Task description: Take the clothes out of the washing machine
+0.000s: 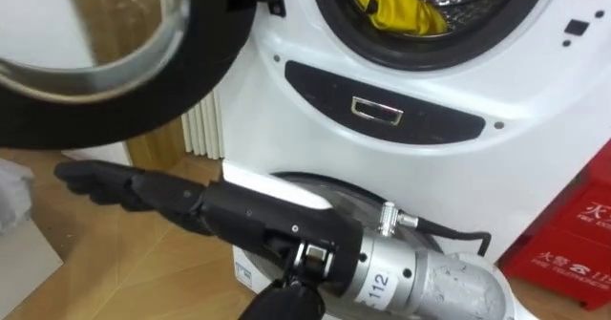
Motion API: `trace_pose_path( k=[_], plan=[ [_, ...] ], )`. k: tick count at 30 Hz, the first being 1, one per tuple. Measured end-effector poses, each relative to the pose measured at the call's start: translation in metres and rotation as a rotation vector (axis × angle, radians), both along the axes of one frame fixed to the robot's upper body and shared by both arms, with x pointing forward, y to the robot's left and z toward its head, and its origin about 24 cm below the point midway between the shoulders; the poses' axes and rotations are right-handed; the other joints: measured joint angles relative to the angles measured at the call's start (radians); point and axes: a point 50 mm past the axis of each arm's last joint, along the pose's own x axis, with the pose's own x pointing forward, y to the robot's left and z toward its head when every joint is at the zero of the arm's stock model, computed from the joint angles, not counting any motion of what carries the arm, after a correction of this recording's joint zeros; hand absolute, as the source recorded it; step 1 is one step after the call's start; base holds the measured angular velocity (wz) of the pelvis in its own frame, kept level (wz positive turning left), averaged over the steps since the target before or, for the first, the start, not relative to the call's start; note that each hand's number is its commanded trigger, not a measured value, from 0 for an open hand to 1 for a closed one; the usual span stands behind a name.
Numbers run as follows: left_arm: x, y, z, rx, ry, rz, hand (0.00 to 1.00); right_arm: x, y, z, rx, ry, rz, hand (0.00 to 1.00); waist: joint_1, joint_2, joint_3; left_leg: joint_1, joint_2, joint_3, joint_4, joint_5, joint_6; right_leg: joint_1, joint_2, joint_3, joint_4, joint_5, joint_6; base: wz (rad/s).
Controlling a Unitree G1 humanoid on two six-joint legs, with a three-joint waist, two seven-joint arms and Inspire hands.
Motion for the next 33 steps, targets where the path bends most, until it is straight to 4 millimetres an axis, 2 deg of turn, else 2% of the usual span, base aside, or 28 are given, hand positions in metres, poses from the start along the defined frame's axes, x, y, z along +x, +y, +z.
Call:
trace_pose_path(
  k=[4, 6, 7, 9, 10, 12, 15, 17, 18, 19, 20, 21, 23, 26, 29, 33],
  plan=[
    [0.001, -0.001, 0.0, -0.013, -0.018, -0.002, 0.0, 0.0, 0.0, 0.0, 0.002, 0.0, 0.001, 0.0, -0.002, 0.006, 0.004, 0.001, 0.004, 0.008, 0.0, 0.0, 0.0, 0.001, 0.001, 0.005, 0.001, 0.0, 0.001, -0.01],
    [0.002, -0.002, 0.0, -0.015, -0.019, -0.004, 0.0, 0.0, 0.0, 0.001, 0.002, -0.003, 0.001, 0.0, -0.013, 0.009, 0.0066, -0.002, 0.007, 0.026, 0.001, -0.003, 0.001, -0.002, 0.001, 0.009, 0.002, -0.004, 0.007, 0.0],
    [0.001, -0.002, 0.0, -0.016, -0.016, -0.004, 0.0, 0.001, -0.001, 0.001, -0.004, -0.008, -0.001, 0.0, -0.019, 0.013, 0.009, -0.004, 0.009, 0.03, 0.005, -0.01, 0.002, -0.006, 0.001, 0.016, 0.003, -0.01, 0.018, -0.05],
    [-0.001, -0.001, 0.0, -0.015, -0.012, -0.002, 0.0, 0.002, -0.005, 0.002, -0.015, -0.019, -0.008, 0.0, -0.022, 0.016, 0.0087, -0.011, 0.007, 0.043, 0.01, -0.017, 0.006, -0.018, 0.002, 0.027, 0.005, -0.018, 0.037, -0.11],
    [-0.001, -0.001, 0.0, -0.015, -0.01, -0.001, 0.0, 0.003, -0.007, 0.002, -0.021, -0.023, -0.016, 0.0, -0.026, 0.02, 0.0097, -0.015, 0.007, 0.05, 0.015, -0.021, 0.009, -0.019, 0.004, 0.028, 0.004, -0.017, 0.059, -0.1],
    [-0.004, -0.001, -0.001, -0.015, 0.0, 0.002, 0.0, 0.005, -0.012, 0.003, -0.032, -0.029, -0.033, 0.0, -0.036, 0.026, 0.0078, -0.014, 0.008, 0.054, 0.023, -0.028, 0.015, -0.016, 0.005, 0.03, -0.001, -0.009, 0.071, -0.05],
    [-0.012, 0.0, -0.004, -0.012, 0.037, 0.018, 0.0, 0.008, -0.019, 0.001, -0.05, -0.043, -0.089, 0.0, -0.069, 0.044, 0.004, -0.011, 0.004, 0.065, 0.03, -0.037, 0.024, -0.016, -0.001, 0.03, 0.0, 0.008, 0.056, -0.1],
    [-0.015, 0.0, -0.006, -0.011, 0.052, 0.028, 0.0, 0.013, -0.027, 0.002, -0.039, -0.048, -0.157, 0.0, -0.077, 0.06, 0.0029, -0.001, 0.003, 0.088, 0.029, -0.039, 0.028, -0.016, -0.006, 0.055, 0.0, 0.015, 0.044, -0.33],
    [-0.015, 0.0, -0.006, -0.011, 0.054, 0.03, 0.0, 0.014, -0.029, 0.002, -0.037, -0.054, -0.179, 0.0, -0.086, 0.062, 0.001, 0.002, 0.002, 0.09, 0.028, -0.039, 0.028, -0.012, -0.008, 0.055, 0.0, 0.016, 0.042, -0.2],
    [-0.016, -0.002, -0.006, -0.012, 0.056, 0.033, 0.0, 0.017, -0.033, 0.004, -0.036, -0.069, -0.221, 0.0, -0.105, 0.074, 0.0013, 0.009, -0.001, 0.095, 0.025, -0.041, 0.033, -0.001, -0.011, 0.056, -0.001, 0.016, 0.041, -0.08],
    [-0.015, -0.004, -0.007, -0.016, 0.053, 0.034, 0.0, 0.019, -0.037, 0.004, -0.029, -0.07, -0.256, 0.0, -0.123, 0.08, -0.002, 0.016, -0.003, 0.103, 0.023, -0.043, 0.037, 0.002, -0.013, 0.06, -0.001, 0.016, 0.041, -0.1],
    [-0.015, -0.005, -0.007, -0.017, 0.051, 0.036, 0.0, 0.02, -0.039, 0.005, -0.024, -0.071, -0.274, 0.0, -0.126, 0.083, -0.0035, 0.021, -0.003, 0.111, 0.022, -0.043, 0.037, 0.003, -0.014, 0.067, -0.001, 0.016, 0.041, -0.27],
    [-0.014, -0.005, -0.007, -0.016, 0.046, 0.036, 0.0, 0.023, -0.044, 0.008, -0.004, -0.076, -0.319, 0.0, -0.152, 0.084, -0.0051, 0.025, -0.006, 0.135, 0.022, -0.043, 0.038, 0.0, -0.013, 0.083, -0.001, 0.019, 0.038, -0.28],
    [-0.012, -0.006, -0.007, -0.027, 0.034, 0.052, 0.0, 0.026, -0.051, 0.012, 0.028, -0.079, -0.372, 0.0, -0.189, 0.083, -0.0059, 0.028, -0.005, 0.137, 0.022, -0.044, 0.038, 0.001, -0.012, 0.094, -0.002, 0.02, 0.036, -0.08],
    [-0.007, -0.007, -0.007, -0.035, 0.021, 0.063, 0.0, 0.029, -0.059, 0.014, 0.055, -0.076, -0.431, 0.0, -0.195, 0.083, -0.0057, 0.04, -0.001, 0.146, 0.021, -0.044, 0.039, 0.006, -0.009, 0.107, -0.002, 0.023, 0.034, -0.16],
    [-0.004, -0.011, -0.008, -0.052, 0.014, 0.071, 0.0, 0.032, -0.063, 0.017, 0.089, -0.068, -0.47, 0.0, -0.213, 0.089, -0.0046, 0.045, 0.003, 0.15, 0.023, -0.045, 0.04, 0.016, -0.008, 0.101, -0.009, 0.024, 0.032, 0.03]
  ],
)
